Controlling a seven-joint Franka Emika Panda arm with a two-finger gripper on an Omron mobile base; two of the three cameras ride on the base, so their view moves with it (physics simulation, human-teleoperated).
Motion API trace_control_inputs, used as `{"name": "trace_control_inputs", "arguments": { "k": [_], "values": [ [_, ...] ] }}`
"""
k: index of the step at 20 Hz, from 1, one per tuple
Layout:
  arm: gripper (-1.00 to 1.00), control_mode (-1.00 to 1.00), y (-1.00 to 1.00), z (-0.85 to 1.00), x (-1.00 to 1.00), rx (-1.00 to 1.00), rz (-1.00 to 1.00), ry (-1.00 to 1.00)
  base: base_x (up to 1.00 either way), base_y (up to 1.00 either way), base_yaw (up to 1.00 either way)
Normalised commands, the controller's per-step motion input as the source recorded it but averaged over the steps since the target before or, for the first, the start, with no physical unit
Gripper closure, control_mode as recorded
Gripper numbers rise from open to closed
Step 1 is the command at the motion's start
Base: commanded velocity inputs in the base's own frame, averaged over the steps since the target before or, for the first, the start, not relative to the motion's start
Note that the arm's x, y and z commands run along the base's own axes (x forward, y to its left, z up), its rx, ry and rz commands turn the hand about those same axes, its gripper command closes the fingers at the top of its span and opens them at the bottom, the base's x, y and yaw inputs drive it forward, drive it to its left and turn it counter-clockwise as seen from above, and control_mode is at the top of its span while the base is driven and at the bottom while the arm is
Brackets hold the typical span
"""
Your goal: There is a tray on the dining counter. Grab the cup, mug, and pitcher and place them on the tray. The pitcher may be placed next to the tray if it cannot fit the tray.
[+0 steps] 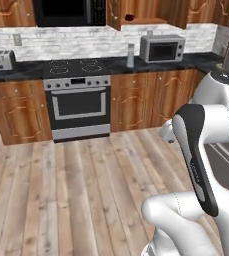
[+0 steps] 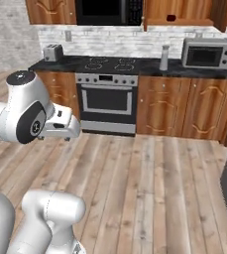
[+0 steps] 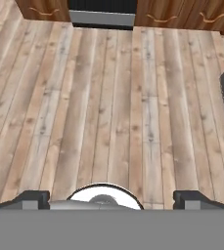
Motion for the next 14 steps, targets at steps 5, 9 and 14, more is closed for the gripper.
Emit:
{"name": "trace_control_inputs", "arguments": {
  "k": [5, 9, 14],
  "values": [
    [-1.0, 1.0, 0.0, 0.0, 0.0, 0.0, 0.0, 0.0, 1.0, 0.0, 0.0],
    [-1.0, 1.0, 0.0, 0.0, 0.0, 0.0, 0.0, 0.0, 1.0, -0.03, 0.0],
    [-1.0, 1.0, 0.0, 0.0, 0.0, 0.0, 0.0, 0.0, 1.0, -0.11, 0.0]
  ]
}}
